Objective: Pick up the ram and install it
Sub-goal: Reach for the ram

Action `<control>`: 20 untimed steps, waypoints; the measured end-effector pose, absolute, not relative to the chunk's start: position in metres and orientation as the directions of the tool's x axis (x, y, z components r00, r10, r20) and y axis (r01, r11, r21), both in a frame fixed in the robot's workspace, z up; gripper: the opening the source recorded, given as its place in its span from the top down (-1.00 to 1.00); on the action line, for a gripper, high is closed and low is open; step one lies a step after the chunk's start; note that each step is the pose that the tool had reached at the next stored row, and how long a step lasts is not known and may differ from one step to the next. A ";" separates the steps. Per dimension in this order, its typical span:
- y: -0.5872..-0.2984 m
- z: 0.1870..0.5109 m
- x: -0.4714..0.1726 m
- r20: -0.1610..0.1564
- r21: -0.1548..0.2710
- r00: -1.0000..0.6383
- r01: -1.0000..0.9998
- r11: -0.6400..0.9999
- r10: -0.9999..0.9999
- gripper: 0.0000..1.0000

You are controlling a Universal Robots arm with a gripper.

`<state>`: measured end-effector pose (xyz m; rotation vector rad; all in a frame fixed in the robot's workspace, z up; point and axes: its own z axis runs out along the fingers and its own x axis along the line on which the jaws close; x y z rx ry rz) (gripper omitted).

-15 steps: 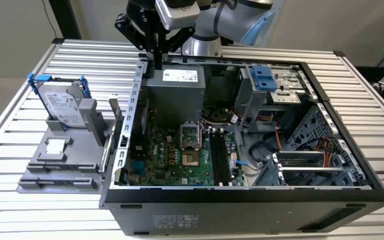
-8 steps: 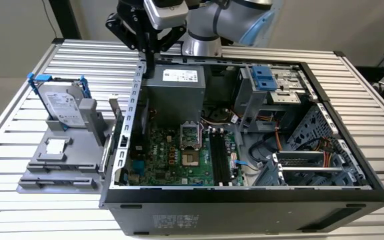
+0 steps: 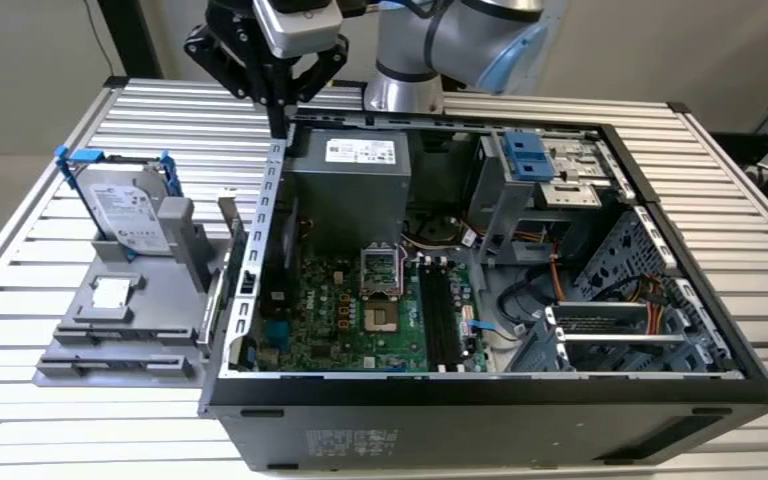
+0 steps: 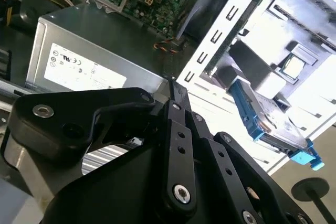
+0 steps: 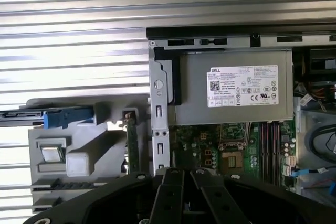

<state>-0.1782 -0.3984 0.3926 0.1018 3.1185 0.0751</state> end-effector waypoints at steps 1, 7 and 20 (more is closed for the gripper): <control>-0.398 0.393 -0.181 -0.019 0.049 -0.998 0.065 0.997 0.066 1.00; -0.398 0.393 -0.198 -0.019 0.049 -0.998 0.065 0.997 0.066 1.00; -0.398 0.393 -0.223 -0.019 0.049 -0.998 0.065 0.997 0.066 1.00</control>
